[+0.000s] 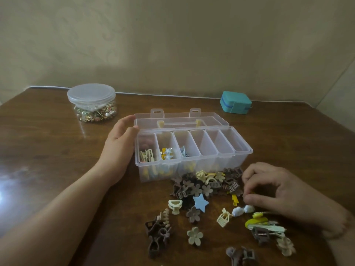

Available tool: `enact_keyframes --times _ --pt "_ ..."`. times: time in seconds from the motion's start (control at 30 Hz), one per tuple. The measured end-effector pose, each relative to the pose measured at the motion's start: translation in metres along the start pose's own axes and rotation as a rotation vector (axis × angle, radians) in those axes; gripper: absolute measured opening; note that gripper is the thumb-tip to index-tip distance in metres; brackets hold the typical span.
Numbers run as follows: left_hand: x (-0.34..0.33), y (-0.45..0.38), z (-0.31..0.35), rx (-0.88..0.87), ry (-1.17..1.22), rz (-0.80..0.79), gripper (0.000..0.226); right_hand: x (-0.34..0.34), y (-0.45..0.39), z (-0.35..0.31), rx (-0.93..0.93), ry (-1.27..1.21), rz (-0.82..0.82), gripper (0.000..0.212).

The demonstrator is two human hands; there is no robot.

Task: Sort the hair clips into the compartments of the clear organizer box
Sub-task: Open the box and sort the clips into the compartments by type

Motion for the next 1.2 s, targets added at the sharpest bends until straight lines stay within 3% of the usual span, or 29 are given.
enact_keyframes --times 0.07,0.2,0.33,0.43,0.53,0.6,0.73,0.83,0.9,1.1,1.2 --pt "0.001 0.000 0.000 -0.006 -0.015 0.005 0.038 0.009 -0.001 -0.004 0.035 -0.084 0.080 0.002" --pt "0.001 0.001 0.001 -0.018 -0.041 0.006 0.041 0.035 -0.017 -0.035 0.142 -0.205 0.258 0.020" --pt "0.001 0.001 0.001 -0.006 -0.041 0.009 0.041 0.049 -0.063 -0.071 0.176 -0.245 0.388 0.012" --pt "0.001 0.002 0.002 0.005 -0.044 0.007 0.040 0.038 -0.099 -0.074 0.100 -0.369 0.425 0.010" --pt "0.001 0.003 0.002 -0.001 -0.052 0.002 0.039 0.023 -0.123 -0.066 0.029 -0.206 0.366 0.010" --pt "0.001 0.001 0.001 -0.002 -0.059 -0.001 0.040 0.033 -0.124 -0.061 0.027 -0.113 0.411 0.009" --pt "0.001 0.004 0.002 -0.004 -0.058 -0.011 0.037 0.072 -0.091 -0.054 0.091 -0.170 0.577 0.011" --pt "0.001 0.003 0.002 -0.017 -0.079 -0.002 0.037 0.082 -0.056 -0.051 0.126 -0.175 0.592 0.007" --pt "0.002 0.003 0.002 -0.020 -0.081 -0.006 0.037 0.081 -0.041 -0.042 0.046 -0.086 0.484 0.003" --pt "0.001 0.005 0.001 -0.032 -0.103 -0.014 0.044 0.028 -0.032 -0.007 -0.262 0.348 -0.247 0.009" --pt "0.001 0.004 0.001 -0.035 -0.085 -0.020 0.039 0.012 -0.027 -0.003 -0.336 0.517 -0.375 0.017"
Point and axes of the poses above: each hand's wrist, its own y-axis away from the middle knuckle, its own x-axis out of the back of the hand, z = x × y, the point moved 8 cm from there along -y, towards the middle knuckle
